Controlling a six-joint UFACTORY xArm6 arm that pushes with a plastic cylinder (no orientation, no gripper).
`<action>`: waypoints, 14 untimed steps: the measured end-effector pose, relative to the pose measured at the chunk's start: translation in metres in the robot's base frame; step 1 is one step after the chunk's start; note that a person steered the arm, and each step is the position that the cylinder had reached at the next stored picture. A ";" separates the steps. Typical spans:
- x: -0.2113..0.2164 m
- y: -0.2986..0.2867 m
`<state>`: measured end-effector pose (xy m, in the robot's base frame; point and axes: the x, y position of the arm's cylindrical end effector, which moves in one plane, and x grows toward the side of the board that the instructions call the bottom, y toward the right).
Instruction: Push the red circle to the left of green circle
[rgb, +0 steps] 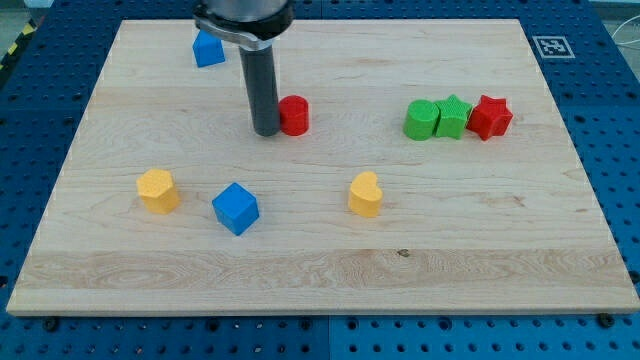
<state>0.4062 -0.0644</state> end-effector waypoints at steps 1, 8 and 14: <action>-0.001 0.008; -0.035 0.051; -0.063 0.124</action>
<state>0.3433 0.0591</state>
